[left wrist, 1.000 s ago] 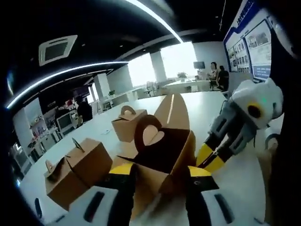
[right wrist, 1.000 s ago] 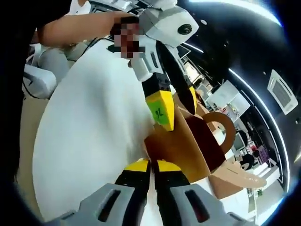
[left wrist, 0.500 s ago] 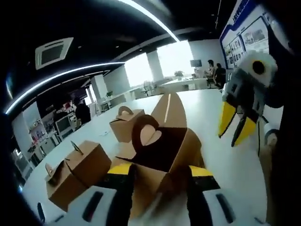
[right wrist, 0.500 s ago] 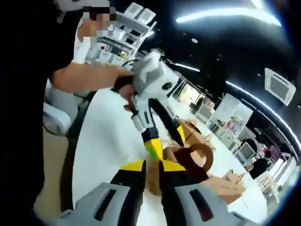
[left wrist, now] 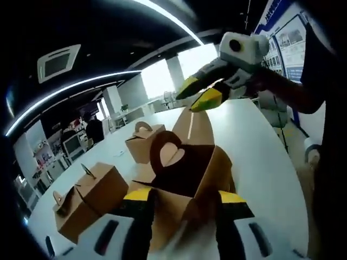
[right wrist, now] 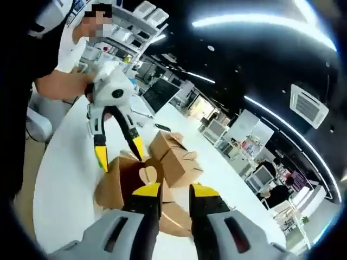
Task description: Pick up one paper box from the group, open the paper box, and remove the item inside
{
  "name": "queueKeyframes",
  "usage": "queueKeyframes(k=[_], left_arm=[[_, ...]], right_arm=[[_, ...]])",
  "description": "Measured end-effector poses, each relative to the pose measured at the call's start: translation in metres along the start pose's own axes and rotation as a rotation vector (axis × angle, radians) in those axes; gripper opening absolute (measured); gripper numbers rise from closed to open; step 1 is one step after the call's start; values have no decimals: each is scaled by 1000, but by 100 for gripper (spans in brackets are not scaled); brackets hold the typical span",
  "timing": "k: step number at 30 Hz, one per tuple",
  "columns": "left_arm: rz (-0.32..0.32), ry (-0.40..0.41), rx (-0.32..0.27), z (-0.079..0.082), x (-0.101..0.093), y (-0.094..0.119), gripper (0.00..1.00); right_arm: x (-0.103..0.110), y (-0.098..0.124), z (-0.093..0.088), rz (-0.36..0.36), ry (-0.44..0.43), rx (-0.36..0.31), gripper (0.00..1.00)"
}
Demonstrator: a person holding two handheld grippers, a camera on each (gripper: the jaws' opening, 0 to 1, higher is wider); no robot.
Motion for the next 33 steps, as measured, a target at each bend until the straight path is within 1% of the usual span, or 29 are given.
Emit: queueKeyframes(k=[1,3,4,5,6,7,9,11,12,14,15,16,19,21,22,23,27,30,33], left_arm=[[1,-1,0,0,0,0,46],[3,-5,2,0,-1,0,46],[4,-7,3,0,-1,0,46],[5,-9,4,0,-1,-1,46],[5,-9,4,0,-1,-1,46],[6,-8,5,0,-1,0,47],[6,-12,8,0,-2,0,47],[2,-22,13,1,-3,0,48],[2,-24,15,1,-3,0,48],[2,-25,16,1,-3,0,48],[1,-26,16,1,-3,0,48],[0,-25,15,1,-3,0,48],[0,-25,13,1,-3,0,48],[-1,-26,14,1,-3,0,48],[-2,-27,15,1,-3,-1,48],[-5,-27,14,1,-3,-1,48],[-9,-36,18,0,-3,0,49],[-10,-55,23,0,-2,-1,49],[-13,-71,29,0,-2,-2,49]], right_arm=[[-1,-3,0,31,-14,9,25],[-3,-9,-2,100,-61,49,26],[-3,-11,-4,123,-68,74,26],[-3,-15,-6,165,-46,118,26],[-4,-17,-7,178,-21,135,29],[-5,-20,-7,192,8,143,32],[-5,-26,-5,229,29,156,40],[-5,-33,-1,269,71,153,43],[-6,-35,0,283,75,157,42],[-7,-42,2,321,108,164,40],[-6,-46,1,357,129,177,37],[-6,-48,1,371,131,190,36],[-1,-55,-8,465,199,278,35],[2,-59,-13,498,225,317,35],[3,-61,-16,503,248,332,34],[3,-65,-15,494,244,317,33],[-1,-71,-15,494,252,321,31],[-4,-70,-17,493,230,324,29],[-2,-68,-20,509,194,323,22]])
Point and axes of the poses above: the point that each gripper's makers call its tool centre point, and the gripper's own axes: y roughly backward along the fingers, x roughly to its left, z roughly out of its top, the point moved 7 cm from there along y, roughly backward along the fingers, and after that the axes turned 3 degrees about -y, right-handed, at the moved point
